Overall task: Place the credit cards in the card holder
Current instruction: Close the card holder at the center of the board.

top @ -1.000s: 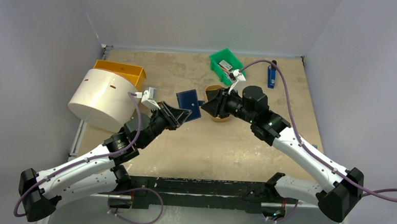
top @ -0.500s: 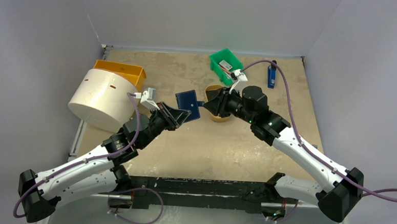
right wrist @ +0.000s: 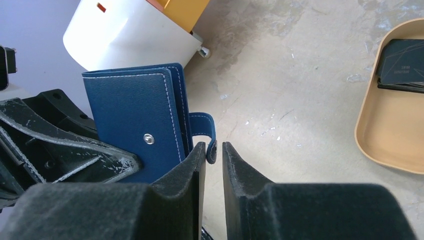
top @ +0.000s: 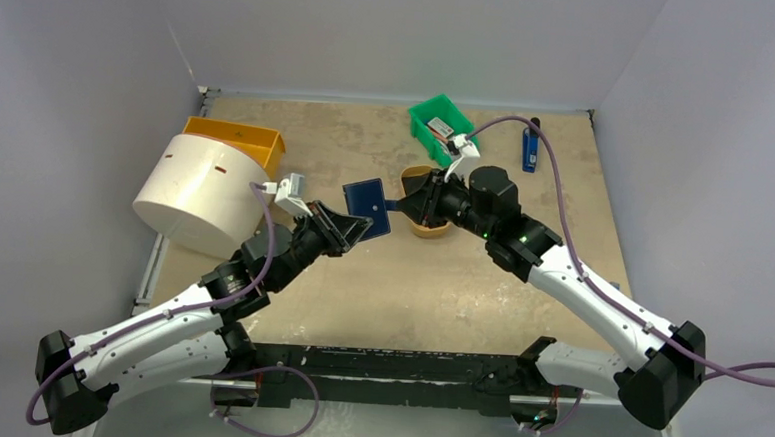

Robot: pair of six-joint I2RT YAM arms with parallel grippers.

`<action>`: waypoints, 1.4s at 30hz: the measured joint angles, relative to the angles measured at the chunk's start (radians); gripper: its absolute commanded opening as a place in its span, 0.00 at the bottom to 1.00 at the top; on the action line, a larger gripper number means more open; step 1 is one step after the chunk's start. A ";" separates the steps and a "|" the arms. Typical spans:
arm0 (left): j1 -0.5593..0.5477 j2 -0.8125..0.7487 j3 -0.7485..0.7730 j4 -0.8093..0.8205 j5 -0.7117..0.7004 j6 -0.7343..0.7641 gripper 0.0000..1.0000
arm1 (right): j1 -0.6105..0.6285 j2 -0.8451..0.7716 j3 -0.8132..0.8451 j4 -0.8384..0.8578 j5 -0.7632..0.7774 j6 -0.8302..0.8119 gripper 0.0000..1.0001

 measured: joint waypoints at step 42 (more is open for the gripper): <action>0.000 -0.014 -0.005 -0.001 0.003 0.000 0.00 | 0.000 0.008 0.000 0.005 -0.039 0.008 0.07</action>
